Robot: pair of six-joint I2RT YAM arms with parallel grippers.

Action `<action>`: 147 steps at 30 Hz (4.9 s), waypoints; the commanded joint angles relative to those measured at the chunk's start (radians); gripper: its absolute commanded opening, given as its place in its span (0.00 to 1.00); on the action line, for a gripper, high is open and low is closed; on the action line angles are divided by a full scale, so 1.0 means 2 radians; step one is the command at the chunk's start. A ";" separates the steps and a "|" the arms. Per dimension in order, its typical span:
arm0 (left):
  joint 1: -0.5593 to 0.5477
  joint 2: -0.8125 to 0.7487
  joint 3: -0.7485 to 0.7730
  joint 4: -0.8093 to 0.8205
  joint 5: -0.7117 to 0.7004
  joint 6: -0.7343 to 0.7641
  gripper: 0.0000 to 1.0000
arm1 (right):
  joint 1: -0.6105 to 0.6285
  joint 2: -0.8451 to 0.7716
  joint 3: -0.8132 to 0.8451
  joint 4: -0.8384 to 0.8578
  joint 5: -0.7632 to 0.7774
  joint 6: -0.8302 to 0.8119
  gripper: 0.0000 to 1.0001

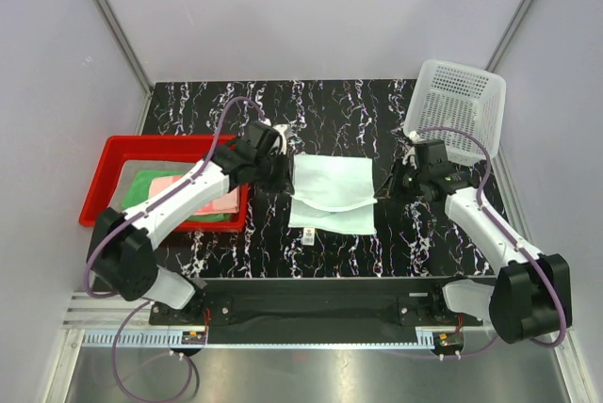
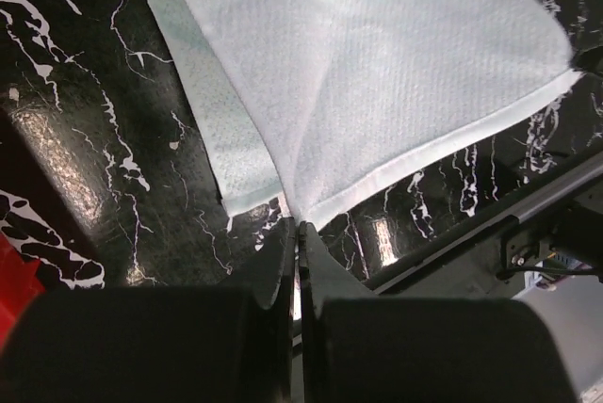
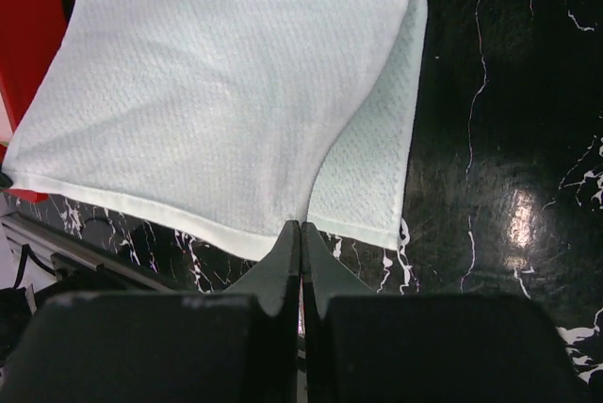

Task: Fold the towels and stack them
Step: Fold the towel

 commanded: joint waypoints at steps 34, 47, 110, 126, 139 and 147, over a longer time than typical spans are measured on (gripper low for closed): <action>0.035 0.152 0.164 -0.027 -0.031 0.234 0.42 | 0.004 0.180 0.186 -0.042 -0.068 -0.207 0.45; 0.072 0.314 0.290 -0.037 0.023 0.340 0.45 | -0.012 0.403 0.395 -0.151 -0.070 -0.423 0.50; 0.101 0.443 0.430 -0.138 0.075 0.463 0.38 | -0.057 0.601 0.596 -0.281 -0.197 -0.608 0.39; 0.101 0.477 0.491 -0.163 0.083 0.464 0.00 | -0.058 0.617 0.619 -0.280 -0.189 -0.604 0.00; 0.100 0.280 0.472 -0.077 0.003 0.434 0.00 | -0.058 0.421 0.628 -0.165 -0.080 -0.504 0.00; 0.088 0.190 0.430 -0.093 0.013 0.434 0.00 | -0.057 0.321 0.573 -0.143 -0.090 -0.487 0.00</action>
